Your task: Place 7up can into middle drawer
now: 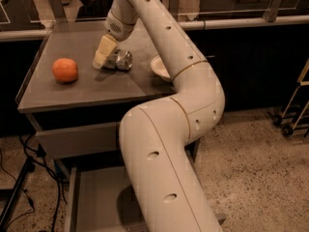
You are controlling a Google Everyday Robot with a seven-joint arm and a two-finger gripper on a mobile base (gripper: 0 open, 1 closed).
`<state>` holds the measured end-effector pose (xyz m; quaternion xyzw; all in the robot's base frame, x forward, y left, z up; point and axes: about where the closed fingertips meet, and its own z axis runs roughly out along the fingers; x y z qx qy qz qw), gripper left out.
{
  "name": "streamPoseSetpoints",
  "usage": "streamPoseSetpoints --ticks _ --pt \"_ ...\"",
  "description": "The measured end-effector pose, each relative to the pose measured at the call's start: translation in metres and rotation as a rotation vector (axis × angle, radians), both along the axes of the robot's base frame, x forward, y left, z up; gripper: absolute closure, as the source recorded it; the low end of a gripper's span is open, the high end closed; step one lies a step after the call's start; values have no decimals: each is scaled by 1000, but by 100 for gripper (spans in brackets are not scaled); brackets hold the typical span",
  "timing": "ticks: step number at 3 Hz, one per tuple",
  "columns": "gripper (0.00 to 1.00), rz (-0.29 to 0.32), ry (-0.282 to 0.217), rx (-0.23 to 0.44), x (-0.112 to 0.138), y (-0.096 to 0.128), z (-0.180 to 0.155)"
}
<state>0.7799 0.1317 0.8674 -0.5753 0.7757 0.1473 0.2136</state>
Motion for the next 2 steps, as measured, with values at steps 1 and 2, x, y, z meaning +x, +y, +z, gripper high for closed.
streamPoseSetpoints --ticks 1,2 --pt "0 -3 3 3 5 -4 -9" --pt "0 11 -2 3 13 -2 -26"
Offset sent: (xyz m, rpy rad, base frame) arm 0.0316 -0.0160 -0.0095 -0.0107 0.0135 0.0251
